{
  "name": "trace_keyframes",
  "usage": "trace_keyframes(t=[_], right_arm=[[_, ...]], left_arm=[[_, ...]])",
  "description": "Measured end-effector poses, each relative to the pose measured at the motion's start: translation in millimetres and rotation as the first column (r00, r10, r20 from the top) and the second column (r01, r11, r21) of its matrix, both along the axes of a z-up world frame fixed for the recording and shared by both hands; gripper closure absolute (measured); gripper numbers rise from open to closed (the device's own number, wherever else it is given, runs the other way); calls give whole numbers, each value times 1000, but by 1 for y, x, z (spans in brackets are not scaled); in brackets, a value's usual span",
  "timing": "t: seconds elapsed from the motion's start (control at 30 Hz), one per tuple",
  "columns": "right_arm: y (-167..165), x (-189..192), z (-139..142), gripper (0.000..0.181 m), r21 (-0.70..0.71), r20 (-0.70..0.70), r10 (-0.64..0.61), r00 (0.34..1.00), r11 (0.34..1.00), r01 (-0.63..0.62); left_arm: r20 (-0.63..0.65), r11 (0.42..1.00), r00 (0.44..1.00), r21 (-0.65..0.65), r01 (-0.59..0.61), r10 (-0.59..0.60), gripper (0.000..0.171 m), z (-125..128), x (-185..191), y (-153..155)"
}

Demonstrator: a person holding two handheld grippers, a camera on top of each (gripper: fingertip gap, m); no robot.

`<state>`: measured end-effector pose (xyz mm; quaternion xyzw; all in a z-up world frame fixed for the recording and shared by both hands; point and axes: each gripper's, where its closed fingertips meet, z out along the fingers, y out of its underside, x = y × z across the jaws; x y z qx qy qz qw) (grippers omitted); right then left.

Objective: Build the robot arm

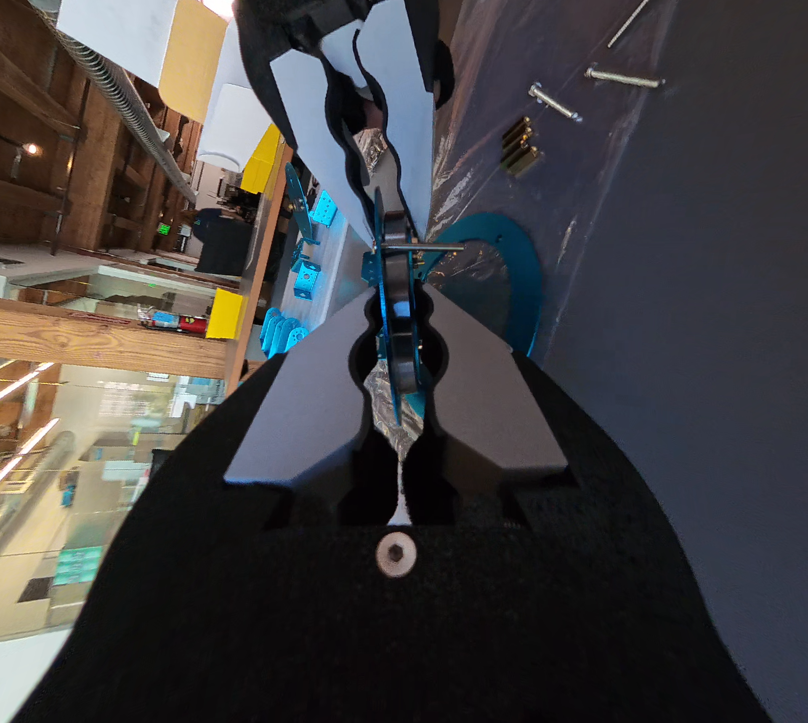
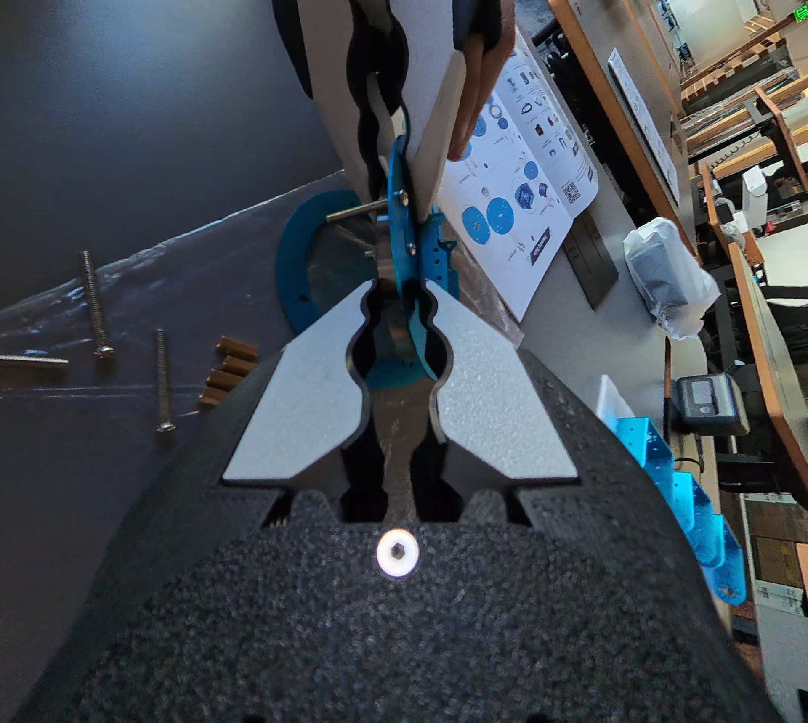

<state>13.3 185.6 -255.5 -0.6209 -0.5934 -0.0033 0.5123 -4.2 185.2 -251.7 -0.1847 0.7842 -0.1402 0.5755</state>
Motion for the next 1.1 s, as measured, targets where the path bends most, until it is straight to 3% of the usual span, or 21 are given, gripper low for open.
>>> trace_keyframes(t=[0.17,0.27,0.37,0.5,0.67,0.8,1.0,1.1], right_arm=[[-7,10,-4,150,-189,-114,-191,975,968,167],[-24,1,3,139,-408,-255,-210,944,908,92],[-27,2,13,130,-506,-379,-244,893,862,21],[-21,7,2,134,-595,-377,-300,876,803,19],[-22,-12,-4,141,-611,-310,-287,906,791,42],[-21,-14,-3,147,-632,-319,-314,894,774,46],[-29,-42,1,153,-660,-291,-324,900,749,56],[-24,-43,-13,157,-653,-220,-349,911,746,128]], left_arm=[[12,990,1000,137,-20,19,159,-9,3,-4],[24,978,1000,208,-21,16,159,-16,2,-9],[25,980,999,197,-24,19,159,-19,2,-10],[-68,998,997,66,-19,24,155,-27,-5,-16],[-171,998,985,-57,-25,15,153,-33,-13,-18],[-254,979,967,-201,-38,-14,148,-32,-17,-22],[-261,910,963,-411,-48,-67,142,-18,-24,-24],[-225,812,971,-580,-68,-79,140,-2,-32,-17]])
